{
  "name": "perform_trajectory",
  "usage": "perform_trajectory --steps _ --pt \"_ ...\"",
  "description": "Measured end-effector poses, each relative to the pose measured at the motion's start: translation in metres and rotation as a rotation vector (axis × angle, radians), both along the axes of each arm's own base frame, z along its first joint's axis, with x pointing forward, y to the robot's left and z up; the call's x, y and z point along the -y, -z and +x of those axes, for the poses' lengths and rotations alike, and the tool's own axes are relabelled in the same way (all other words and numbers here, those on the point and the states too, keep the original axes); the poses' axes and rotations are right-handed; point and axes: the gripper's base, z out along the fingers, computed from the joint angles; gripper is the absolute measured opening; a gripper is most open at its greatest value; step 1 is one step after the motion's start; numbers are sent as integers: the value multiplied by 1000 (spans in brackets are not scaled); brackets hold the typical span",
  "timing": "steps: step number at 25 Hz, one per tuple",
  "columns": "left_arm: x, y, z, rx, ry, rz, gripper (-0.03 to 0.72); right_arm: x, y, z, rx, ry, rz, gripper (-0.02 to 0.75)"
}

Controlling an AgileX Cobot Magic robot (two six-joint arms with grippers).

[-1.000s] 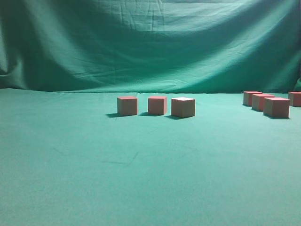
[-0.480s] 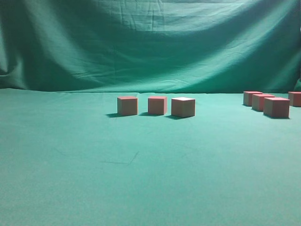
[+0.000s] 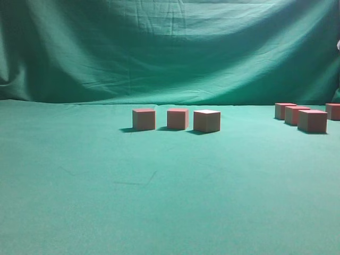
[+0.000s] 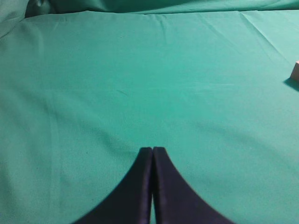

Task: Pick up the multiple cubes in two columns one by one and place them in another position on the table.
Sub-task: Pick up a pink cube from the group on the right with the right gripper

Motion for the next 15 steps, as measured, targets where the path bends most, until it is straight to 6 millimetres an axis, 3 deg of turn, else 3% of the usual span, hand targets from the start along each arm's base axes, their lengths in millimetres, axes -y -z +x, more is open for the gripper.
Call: perform_trajectory --steps 3,4,6,11,15 --pt "0 0 0 0 0 0 0 0 0 0 2 9 4 398" --pt "0 0 0 0 0 0 0 0 0 0 2 10 5 314" --pt "0 0 0 0 0 0 0 0 0 0 -2 13 8 253" --pt "0 0 0 0 0 0 0 -4 -3 -5 -31 49 51 265" --pt "0 0 0 0 0 0 0 -16 -29 -15 -23 71 116 265"
